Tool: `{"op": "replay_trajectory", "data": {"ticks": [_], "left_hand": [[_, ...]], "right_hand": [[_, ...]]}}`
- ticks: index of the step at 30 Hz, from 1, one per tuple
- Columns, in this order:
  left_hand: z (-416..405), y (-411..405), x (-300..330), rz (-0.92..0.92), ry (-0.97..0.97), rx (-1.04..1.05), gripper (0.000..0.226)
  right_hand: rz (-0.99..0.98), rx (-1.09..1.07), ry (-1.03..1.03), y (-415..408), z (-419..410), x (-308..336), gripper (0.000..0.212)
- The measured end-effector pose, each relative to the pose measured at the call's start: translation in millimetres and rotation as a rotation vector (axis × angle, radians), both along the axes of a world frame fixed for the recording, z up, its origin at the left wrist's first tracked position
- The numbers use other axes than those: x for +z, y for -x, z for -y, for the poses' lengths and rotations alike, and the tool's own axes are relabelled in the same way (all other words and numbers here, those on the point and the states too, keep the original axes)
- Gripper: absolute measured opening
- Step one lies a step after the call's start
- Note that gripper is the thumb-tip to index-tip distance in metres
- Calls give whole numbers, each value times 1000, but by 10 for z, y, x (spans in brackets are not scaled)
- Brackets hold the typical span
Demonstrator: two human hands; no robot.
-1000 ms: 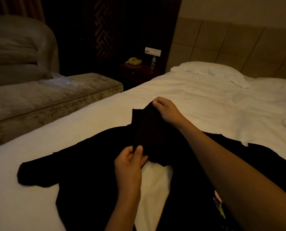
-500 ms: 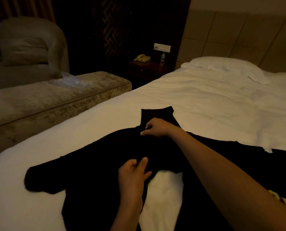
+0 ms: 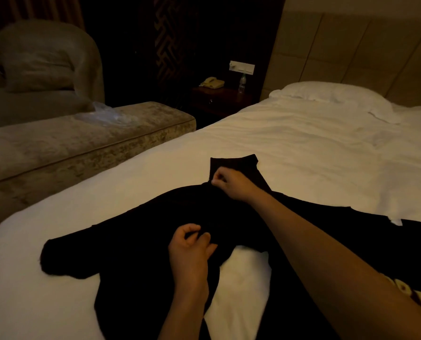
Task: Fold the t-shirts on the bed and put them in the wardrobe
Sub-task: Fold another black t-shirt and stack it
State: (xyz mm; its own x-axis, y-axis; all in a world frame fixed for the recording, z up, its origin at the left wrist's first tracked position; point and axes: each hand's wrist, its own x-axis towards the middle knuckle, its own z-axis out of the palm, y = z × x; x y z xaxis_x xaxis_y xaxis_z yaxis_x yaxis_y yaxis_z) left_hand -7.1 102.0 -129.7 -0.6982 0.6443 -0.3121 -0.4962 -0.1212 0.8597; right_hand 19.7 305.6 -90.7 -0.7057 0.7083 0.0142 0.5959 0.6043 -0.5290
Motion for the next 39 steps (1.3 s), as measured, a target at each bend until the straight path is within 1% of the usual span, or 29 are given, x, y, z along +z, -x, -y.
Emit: {"op": "replay_trajectory", "data": {"ticks": [1, 3, 4, 6, 7, 8, 11, 12, 15, 17, 21, 26, 29, 30, 31, 33, 34, 35, 37, 38, 39], "left_hand": [[0, -1, 3, 9, -1, 0, 20], [1, -3, 23, 18, -11, 0, 29], [-2, -6, 33, 22, -18, -2, 33], [0, -7, 57, 42, -34, -7, 39], [3, -7, 82, 54, -51, -11, 40], [6, -12, 110, 59, -76, -15, 41], [31, -73, 247, 23, -174, -51, 40], [40, -116, 306, -7, -202, -70, 41], [80, -284, 483, -122, -245, -140, 42], [123, -429, 594, -224, -254, -210, 42], [204, -824, 703, -447, -300, -362, 41], [224, -1277, 595, -685, -307, -522, 38], [209, -1412, 479, -869, -271, -714, 36], [201, -1432, 439, -947, -244, -749, 33], [189, -1432, 393, -1034, -202, -729, 33], [149, -1380, 280, -1183, -72, -592, 39], [123, -1334, 214, -1223, 6, -527, 44], [103, -1284, 143, -1234, 88, -484, 51], [54, -1191, 11, -1204, 234, -492, 61], [28, -1153, -46, -1183, 272, -516, 63], [1, -1123, -94, -1168, 289, -533, 61]], "right_hand": [[66, 0, -3, 10, 5, -74, 14], [139, -22, -37, 13, 23, -159, 26], [169, -29, -70, 12, 31, -161, 29], [180, -19, -102, 10, 35, -106, 22], [125, -21, -92, -2, 39, -50, 17], [25, -35, -72, -26, 50, 20, 15], [-379, -114, -27, -177, 135, 283, 15], [-479, -142, -18, -256, 173, 369, 15], [-676, -229, 13, -546, 295, 582, 17], [-765, -281, 31, -808, 348, 660, 20], [-856, -358, 42, -1465, 459, 724, 24], [-912, -470, 119, -2262, 628, 617, 26], [-945, -540, 225, -2663, 686, 491, 27], [-941, -562, 243, -2777, 693, 450, 28], [-912, -587, 240, -2871, 687, 409, 29], [-820, -621, 219, -2977, 641, 356, 27], [-763, -626, 212, -2979, 600, 348, 24], [-697, -621, 198, -2951, 546, 336, 21], [-522, -581, 138, -2814, 418, 294, 16], [-401, -552, 91, -2716, 361, 265, 19], [-271, -524, 50, -2605, 302, 223, 31]]}}
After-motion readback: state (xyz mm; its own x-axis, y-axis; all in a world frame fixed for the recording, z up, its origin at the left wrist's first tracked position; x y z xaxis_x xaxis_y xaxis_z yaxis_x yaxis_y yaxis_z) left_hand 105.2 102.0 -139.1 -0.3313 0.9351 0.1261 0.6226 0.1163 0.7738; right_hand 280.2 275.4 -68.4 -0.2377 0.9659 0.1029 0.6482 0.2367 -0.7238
